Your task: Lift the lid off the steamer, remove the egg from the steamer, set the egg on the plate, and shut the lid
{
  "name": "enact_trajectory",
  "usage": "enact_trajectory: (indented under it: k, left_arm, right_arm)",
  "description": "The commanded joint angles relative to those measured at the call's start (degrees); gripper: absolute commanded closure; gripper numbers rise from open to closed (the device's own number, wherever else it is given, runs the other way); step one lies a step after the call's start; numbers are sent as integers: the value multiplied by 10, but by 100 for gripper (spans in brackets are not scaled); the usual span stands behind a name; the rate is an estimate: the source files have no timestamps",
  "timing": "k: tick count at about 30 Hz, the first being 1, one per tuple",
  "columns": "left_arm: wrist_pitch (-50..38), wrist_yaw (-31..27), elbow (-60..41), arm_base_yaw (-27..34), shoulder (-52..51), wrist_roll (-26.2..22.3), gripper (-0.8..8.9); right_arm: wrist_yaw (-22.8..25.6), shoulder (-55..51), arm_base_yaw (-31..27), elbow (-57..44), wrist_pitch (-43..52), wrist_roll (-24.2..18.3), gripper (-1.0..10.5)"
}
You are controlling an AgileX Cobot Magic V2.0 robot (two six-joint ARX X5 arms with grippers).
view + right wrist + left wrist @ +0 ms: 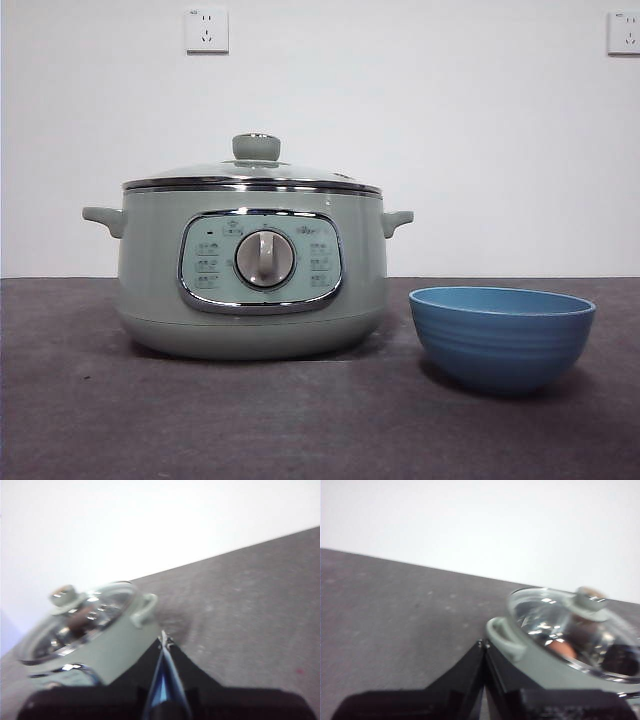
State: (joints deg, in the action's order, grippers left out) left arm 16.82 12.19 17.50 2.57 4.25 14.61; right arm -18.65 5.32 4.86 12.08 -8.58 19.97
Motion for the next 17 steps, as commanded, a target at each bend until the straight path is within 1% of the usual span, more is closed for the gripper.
enact_trajectory:
  k: [1,3,5,8,10,12,14,17]
  left_arm:
    - [28,29,42,0,25,1,820]
    - [54,52,72,0,45,-13,820]
    - [82,77,103,0,65,-28,820]
    - [122,111,149,0,96,-54,820]
    - [147,134,177,0,115,-69,820]
    - [173,158,206,0,135,-83,820]
    - [200,179,232,0,154,-96,820]
    - [238,203,267,0,180,-121,820]
  right_arm:
    - [-24,40,1,48,-17,-5,958]
    - [-53,78,1,90,-40,-23,958]
    - [-83,119,1,136,-71,-51,958]
    - [-132,184,1,212,-137,-99,958]
    - [-158,227,1,263,-190,-140,957]
    - [-165,271,2,318,-253,-190,957]
    - [-175,309,2,364,-309,-232,957]
    - [-178,358,2,428,-387,-278,957]
